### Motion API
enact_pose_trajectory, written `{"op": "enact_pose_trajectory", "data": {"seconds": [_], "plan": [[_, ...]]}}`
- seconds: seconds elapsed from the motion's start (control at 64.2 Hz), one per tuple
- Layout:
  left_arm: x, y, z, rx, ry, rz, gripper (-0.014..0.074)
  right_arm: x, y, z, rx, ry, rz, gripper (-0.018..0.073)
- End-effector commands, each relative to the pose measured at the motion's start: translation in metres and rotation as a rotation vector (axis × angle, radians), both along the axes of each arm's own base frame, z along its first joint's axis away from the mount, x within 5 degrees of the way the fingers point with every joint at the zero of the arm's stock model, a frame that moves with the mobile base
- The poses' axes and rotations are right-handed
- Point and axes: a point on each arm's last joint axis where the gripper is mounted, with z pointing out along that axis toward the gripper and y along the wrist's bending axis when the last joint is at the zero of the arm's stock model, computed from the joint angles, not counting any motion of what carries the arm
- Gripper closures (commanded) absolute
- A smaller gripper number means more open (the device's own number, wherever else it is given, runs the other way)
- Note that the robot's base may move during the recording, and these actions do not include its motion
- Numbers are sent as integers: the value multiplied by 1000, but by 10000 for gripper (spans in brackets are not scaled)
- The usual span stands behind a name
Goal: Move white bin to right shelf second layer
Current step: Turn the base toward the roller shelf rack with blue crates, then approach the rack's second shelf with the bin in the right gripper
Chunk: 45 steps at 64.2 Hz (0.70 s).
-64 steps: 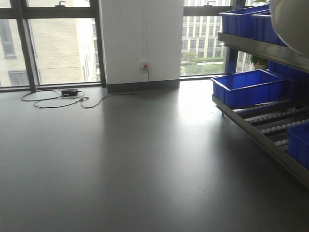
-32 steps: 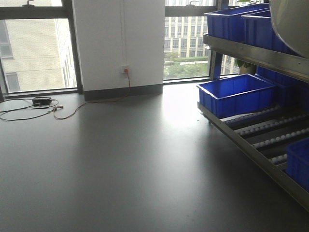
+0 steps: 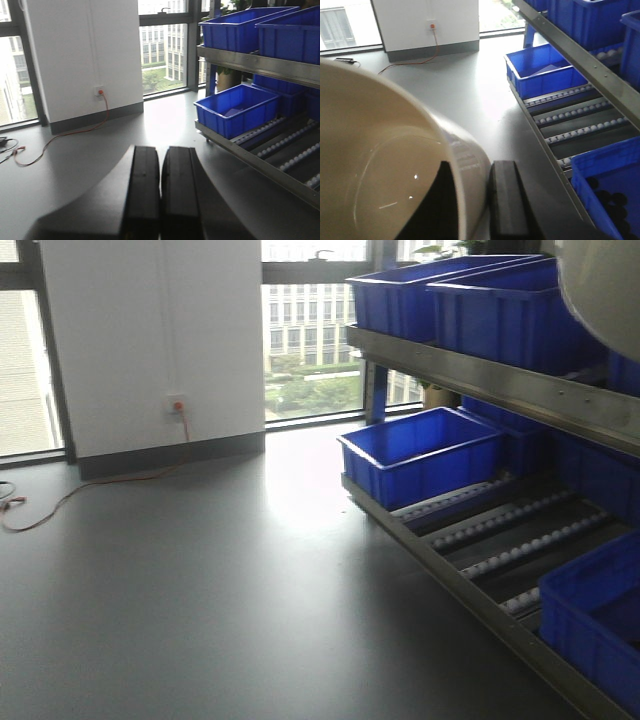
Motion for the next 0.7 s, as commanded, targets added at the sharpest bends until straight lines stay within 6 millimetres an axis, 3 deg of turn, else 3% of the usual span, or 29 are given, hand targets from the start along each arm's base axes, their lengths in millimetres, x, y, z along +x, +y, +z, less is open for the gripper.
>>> {"op": "enact_pose_trajectory", "data": {"seconds": [0.0,0.685], "plan": [[0,0,-4,-19,-59,2,512,0,0,19,22,-127,9,503],[0,0,-4,-19,-59,2,512,0,0,19,22,-127,9,503]]}}
